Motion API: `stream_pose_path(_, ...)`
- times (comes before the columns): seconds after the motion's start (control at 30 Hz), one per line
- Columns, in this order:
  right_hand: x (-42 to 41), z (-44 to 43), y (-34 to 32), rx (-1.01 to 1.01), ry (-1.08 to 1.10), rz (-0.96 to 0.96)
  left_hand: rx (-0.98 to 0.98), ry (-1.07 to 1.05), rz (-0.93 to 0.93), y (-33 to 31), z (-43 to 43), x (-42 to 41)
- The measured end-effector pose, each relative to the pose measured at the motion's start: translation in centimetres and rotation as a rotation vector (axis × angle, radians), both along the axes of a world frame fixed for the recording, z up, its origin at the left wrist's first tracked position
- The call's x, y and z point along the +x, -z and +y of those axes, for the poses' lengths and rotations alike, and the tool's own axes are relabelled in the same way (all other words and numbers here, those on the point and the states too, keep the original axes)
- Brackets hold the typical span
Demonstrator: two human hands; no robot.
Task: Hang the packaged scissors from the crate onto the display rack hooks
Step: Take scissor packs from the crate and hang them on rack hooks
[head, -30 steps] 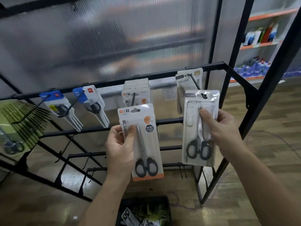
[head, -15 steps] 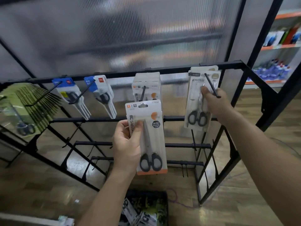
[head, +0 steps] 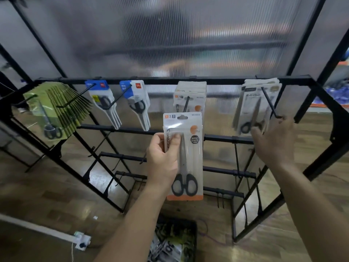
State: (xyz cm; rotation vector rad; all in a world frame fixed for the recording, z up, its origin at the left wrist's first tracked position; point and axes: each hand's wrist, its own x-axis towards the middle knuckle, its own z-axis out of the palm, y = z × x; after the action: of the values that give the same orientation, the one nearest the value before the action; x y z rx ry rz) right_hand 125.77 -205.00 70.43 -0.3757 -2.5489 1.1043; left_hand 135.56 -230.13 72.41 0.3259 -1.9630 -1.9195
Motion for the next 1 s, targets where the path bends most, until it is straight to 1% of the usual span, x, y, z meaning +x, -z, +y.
stream_pose_path(0.07, 2.2, -0.9, 0.8, -0.027, -0.092, -0.025, -0.004, -0.003, -0.019, 0.0, 0.1, -0.6)
stream_pose_path(0.13, 4.0, -1.7, 1.4, -0.069, -0.142, -0.097, -0.005, -0.007, -0.04, 0.0, -0.1, -1.3)
stream_pose_path(0.27, 5.4, -2.1, 2.1, -0.038, -0.21, -0.182, -0.043, -0.013, -0.065, 0.1, -0.7, -2.8)
stream_pose_path(0.37, 6.2, -2.2, 2.1, -0.012, -0.245, -0.204, -0.09, -0.009, -0.101, -0.5, -0.7, -4.6)
stream_pose_path(0.47, 7.2, -2.4, 2.3, -0.035, -0.296, -0.205, -0.076, -0.029, -0.167, -1.5, -0.3, -7.5)
stream_pose_path(0.63, 8.5, -2.5, 3.2, -0.016, -0.326, -0.268, -0.242, -0.026, -0.213, -1.1, -0.3, -10.3)
stream_pose_path(0.77, 9.0, -2.8, 3.0, 0.005, -0.374, -0.314, -0.257, -0.063, -0.204, -0.8, -0.4, -9.0)
stream_pose_path(0.93, 10.6, -5.3, 2.4, 0.075, -0.382, -0.309, -0.261, -0.112, -0.189, -1.3, -2.2, -5.3)
stream_pose_path(1.0, 11.4, -6.6, 1.9, 0.11, -0.392, -0.312, -0.336, -0.058, -0.184, -1.7, -3.6, -3.5)
